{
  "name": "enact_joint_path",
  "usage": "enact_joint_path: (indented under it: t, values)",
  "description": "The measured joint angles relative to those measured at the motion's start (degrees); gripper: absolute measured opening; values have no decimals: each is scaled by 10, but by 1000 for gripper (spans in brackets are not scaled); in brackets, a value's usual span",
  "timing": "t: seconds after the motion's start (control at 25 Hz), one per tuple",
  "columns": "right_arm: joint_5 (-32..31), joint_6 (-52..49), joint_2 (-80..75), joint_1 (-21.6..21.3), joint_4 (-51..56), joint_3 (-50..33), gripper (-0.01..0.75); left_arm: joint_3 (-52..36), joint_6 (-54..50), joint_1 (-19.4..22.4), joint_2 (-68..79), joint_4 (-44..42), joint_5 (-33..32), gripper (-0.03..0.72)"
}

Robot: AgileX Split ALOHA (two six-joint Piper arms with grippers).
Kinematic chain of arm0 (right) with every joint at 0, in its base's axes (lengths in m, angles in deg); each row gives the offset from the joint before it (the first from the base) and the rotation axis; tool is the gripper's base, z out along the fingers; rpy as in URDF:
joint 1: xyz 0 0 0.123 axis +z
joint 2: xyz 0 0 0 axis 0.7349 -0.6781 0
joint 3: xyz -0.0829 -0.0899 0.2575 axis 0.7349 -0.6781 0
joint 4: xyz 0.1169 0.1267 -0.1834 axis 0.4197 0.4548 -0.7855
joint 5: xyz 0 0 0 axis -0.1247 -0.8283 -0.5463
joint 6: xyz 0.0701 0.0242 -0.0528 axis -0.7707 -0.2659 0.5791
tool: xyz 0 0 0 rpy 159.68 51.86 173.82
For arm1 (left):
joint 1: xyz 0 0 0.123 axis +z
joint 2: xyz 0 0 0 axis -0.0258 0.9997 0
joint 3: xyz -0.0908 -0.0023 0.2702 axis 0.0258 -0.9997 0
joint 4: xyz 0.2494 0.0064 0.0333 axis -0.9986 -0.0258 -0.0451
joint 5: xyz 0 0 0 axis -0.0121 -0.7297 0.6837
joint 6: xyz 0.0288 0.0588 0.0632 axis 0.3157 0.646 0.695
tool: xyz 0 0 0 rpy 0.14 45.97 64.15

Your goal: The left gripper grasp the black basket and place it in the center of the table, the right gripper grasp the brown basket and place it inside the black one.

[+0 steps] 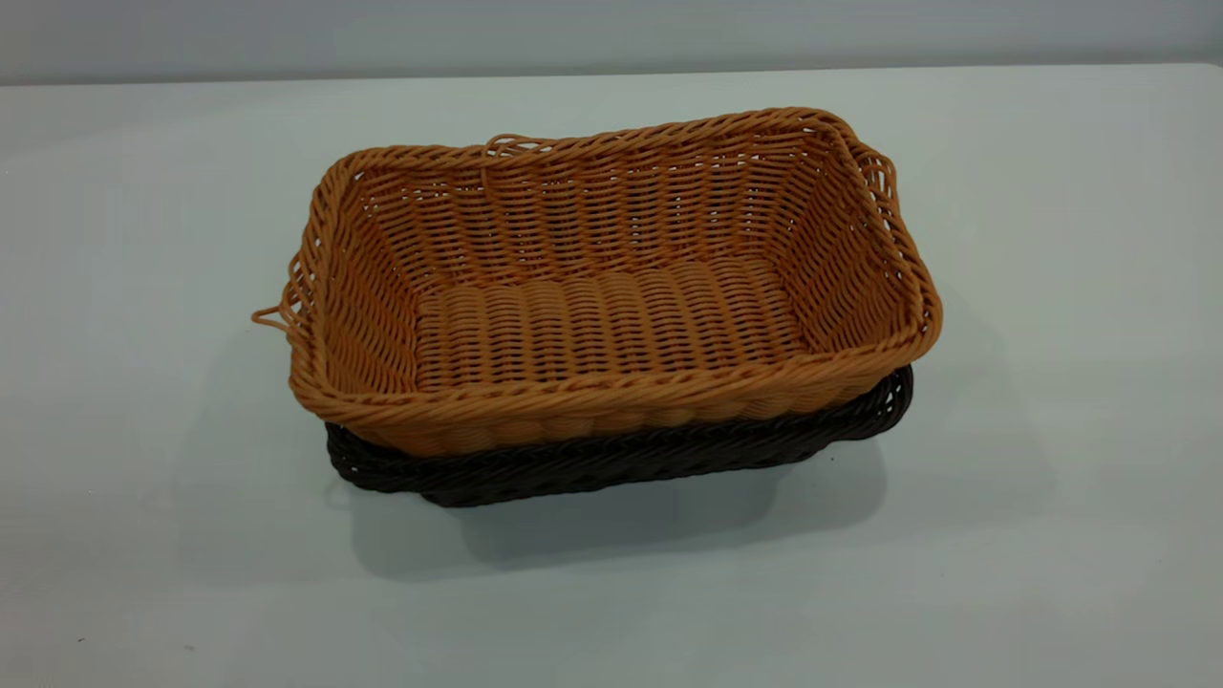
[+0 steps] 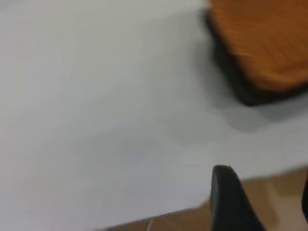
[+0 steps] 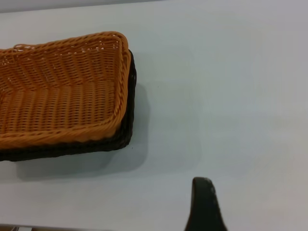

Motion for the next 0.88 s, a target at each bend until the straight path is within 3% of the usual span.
enact_joint_path:
  t: [0.08, 0.2, 0.88]
  values:
    - [0, 0, 0, 0, 0, 0, 439, 0, 0, 66, 0, 0, 1, 328]
    - [0, 0, 0, 0, 0, 0, 439, 0, 0, 109, 0, 0, 0, 328]
    - [0, 0, 0, 0, 0, 0, 439, 0, 0, 115, 0, 0, 2, 328]
